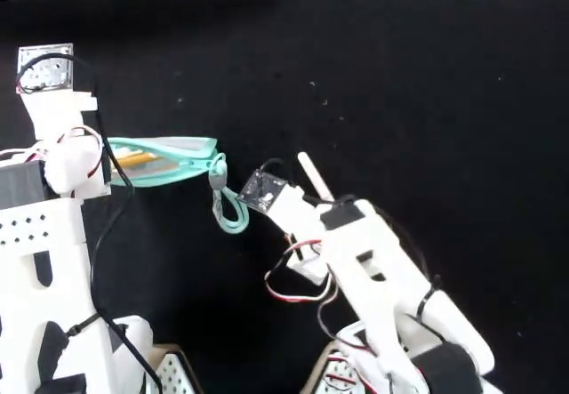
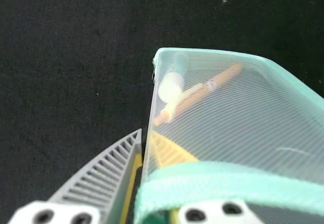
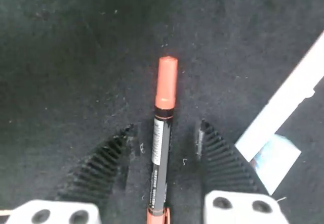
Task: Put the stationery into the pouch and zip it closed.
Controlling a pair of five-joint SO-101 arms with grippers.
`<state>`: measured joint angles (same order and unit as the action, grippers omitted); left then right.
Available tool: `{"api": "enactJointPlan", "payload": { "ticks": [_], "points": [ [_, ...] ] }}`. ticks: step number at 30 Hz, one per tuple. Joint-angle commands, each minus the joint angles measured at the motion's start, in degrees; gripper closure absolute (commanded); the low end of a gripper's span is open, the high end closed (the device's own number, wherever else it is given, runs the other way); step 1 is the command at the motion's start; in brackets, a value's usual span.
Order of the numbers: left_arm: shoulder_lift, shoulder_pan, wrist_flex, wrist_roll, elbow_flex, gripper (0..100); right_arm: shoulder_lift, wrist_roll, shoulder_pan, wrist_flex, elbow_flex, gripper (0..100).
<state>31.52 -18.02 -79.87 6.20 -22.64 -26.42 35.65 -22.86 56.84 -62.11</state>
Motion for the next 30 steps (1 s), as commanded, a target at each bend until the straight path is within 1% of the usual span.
{"api": "enactJointPlan", "payload": {
  "ticks": [1,4,11,13,15,17,20,21,22,26,30],
  "points": [
    [-1.1,-0.7,0.7,-0.1,-1.7,97,2.9,0.2,-0.9,0.4,5.7,81.1],
    [-1.1,-0.7,0.7,-0.1,-1.7,97,7.2,0.1,-1.1,0.4,8.3,81.1],
    [-1.1,-0.7,0.7,-0.1,-1.7,97,18.2,0.1,-5.5,-1.9,12.5,81.1],
    [-1.1,-0.7,0.7,0.0,-1.7,97,20.6,0.1,-5.5,-4.0,13.3,81.1],
    [-1.1,-0.7,0.7,0.1,-1.7,97,22.1,0.1,-5.3,-3.9,14.5,81.2],
    [-1.1,-0.7,0.7,0.1,-1.7,97,22.6,0.1,-5.2,-3.3,15.1,85.6],
    [-1.1,-0.7,0.7,0.1,-1.7,97,22.6,0.1,-5.1,-3.5,15.3,99.3],
    [-1.1,-0.7,0.7,0.1,-1.7,97,22.6,0.0,-5.1,-3.5,15.3,97.5],
    [-1.1,-0.8,0.7,0.1,-1.7,97,22.6,0.0,-5.1,-3.3,15.3,98.4],
    [-1.1,-0.8,0.7,0.1,-1.7,97,17.5,0.0,-5.0,-2.9,14.6,98.6],
    [-1.1,-0.8,0.7,0.1,-1.7,97,1.9,0.0,-2.7,2.8,14.1,98.6]
  ]
}}
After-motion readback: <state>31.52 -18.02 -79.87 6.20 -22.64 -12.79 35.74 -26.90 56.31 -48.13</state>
